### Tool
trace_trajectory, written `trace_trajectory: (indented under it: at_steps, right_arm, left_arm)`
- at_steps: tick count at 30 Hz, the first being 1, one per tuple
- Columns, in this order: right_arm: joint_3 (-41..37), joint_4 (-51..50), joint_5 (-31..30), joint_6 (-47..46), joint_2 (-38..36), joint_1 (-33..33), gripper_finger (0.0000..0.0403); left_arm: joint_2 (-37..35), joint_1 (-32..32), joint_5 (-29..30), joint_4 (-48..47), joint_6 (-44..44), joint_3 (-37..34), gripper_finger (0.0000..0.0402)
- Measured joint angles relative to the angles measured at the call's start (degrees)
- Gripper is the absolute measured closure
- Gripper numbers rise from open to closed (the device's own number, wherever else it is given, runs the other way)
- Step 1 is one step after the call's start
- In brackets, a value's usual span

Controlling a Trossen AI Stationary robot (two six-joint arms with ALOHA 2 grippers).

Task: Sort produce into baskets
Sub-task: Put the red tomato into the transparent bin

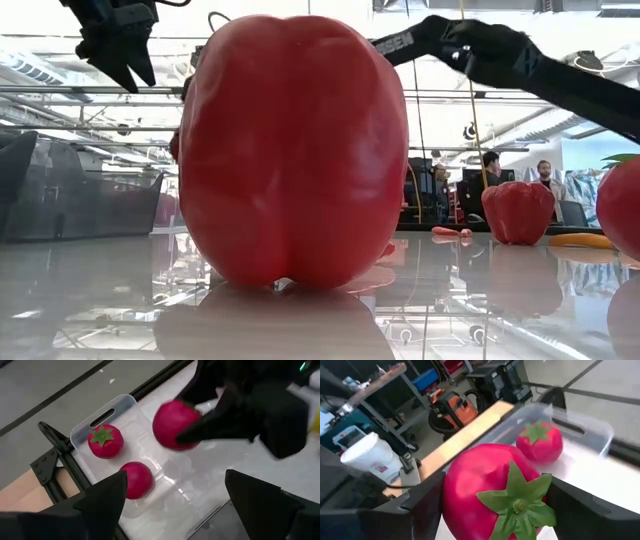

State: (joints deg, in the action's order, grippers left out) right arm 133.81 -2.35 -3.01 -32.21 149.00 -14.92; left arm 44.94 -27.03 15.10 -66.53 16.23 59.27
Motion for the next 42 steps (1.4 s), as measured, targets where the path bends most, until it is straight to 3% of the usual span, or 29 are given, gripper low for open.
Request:
trace_trajectory:
  at_steps: [11, 19, 42]
  right_arm:
    - [1.15, 6.05, -2.68, 4.11, 3.52, 1.37, 0.0112]
    - [1.13, 6.53, -1.03, 9.22, 3.84, 1.71, 0.0112]
    - [1.13, 5.16, 1.63, 9.2, 3.79, 1.16, 0.0099]
  left_arm:
    - [-0.02, 0.04, -1.38, 0.23, 0.04, 0.0, 0.0061]
    - [0.0, 0.04, -1.51, 0.27, 1.04, 0.0, 0.0061]
    - [0.0, 0.04, -1.61, 0.6, 1.39, 0.04, 0.0061]
